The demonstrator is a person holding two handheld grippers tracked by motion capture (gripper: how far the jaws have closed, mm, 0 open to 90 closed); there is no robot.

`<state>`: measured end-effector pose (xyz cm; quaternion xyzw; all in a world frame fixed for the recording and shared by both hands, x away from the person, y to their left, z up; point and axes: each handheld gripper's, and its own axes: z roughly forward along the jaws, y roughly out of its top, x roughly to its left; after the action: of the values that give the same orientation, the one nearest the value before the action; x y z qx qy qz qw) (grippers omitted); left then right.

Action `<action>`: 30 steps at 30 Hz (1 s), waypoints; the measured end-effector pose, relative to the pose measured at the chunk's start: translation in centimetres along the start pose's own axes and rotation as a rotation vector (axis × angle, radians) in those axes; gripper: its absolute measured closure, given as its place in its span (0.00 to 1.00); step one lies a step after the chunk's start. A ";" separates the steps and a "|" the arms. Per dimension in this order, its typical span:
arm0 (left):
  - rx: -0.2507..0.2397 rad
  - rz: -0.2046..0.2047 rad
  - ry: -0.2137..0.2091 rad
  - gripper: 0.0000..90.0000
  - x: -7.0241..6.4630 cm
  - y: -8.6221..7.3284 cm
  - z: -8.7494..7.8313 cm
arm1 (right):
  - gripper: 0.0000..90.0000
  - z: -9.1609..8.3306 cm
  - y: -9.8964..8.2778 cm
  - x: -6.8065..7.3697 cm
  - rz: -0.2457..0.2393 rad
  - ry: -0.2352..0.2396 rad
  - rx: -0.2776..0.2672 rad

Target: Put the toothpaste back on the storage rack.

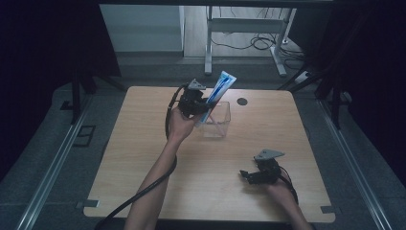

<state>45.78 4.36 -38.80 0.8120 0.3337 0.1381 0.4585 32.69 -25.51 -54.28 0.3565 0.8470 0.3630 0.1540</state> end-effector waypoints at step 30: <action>-0.041 -0.046 0.039 0.82 2.0 0.3 4.0 | 0.16 0.0 0.0 0.0 -0.003 0.007 0.000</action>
<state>49.44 3.00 -40.87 0.7919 0.3581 0.1501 0.4713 32.74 -25.49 -54.28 0.3542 0.8480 0.3640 0.1516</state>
